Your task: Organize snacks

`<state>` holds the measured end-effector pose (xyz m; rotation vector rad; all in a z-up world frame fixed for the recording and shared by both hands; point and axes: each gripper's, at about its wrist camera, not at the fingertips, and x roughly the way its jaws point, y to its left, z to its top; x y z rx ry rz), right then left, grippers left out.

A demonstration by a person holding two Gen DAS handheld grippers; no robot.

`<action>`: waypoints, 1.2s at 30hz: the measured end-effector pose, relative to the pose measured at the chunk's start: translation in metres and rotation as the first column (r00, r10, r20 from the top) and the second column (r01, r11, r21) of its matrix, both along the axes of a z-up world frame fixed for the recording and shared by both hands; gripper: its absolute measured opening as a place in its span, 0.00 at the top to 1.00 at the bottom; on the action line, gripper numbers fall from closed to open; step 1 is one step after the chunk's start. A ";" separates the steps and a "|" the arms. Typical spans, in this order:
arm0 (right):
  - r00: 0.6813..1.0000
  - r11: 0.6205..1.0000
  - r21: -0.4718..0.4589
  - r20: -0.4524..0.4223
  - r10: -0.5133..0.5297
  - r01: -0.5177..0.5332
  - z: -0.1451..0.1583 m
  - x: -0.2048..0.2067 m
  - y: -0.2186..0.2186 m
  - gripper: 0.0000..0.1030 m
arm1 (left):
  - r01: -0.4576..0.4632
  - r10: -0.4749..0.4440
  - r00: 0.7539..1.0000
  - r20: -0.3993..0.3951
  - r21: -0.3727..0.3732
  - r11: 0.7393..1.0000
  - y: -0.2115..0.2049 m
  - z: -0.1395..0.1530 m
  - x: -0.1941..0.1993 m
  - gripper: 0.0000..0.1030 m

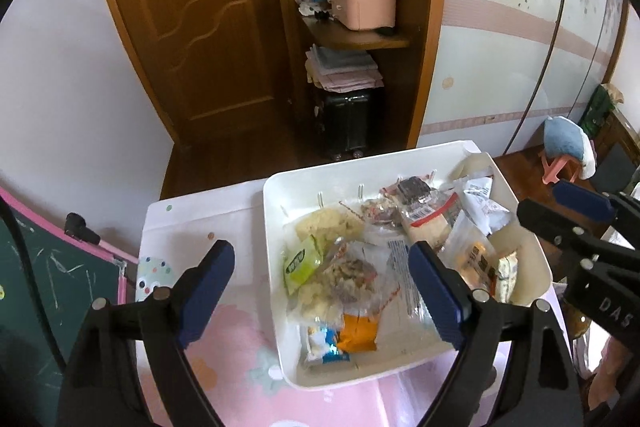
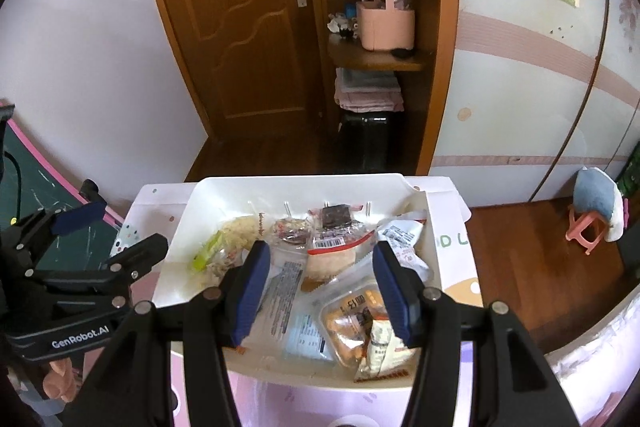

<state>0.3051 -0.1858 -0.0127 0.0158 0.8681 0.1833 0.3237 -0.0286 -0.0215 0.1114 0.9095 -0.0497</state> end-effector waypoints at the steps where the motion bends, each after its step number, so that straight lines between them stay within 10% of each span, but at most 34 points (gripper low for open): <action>1: 1.000 1.000 -0.002 0.005 0.000 0.000 0.005 -0.006 0.000 0.48 | -0.004 0.004 1.000 -0.001 0.001 1.000 0.000 0.003 -0.005 0.14; 17: 0.997 1.000 0.015 0.075 0.016 -0.017 0.057 -0.145 -0.014 0.36 | -0.065 0.067 0.991 0.117 -0.022 0.998 0.010 0.068 -0.170 0.00; 36: 0.999 0.998 0.067 0.048 0.018 -0.021 0.022 -0.276 0.002 0.36 | -0.143 0.140 0.989 -0.036 -0.081 0.986 0.029 0.022 -0.295 0.00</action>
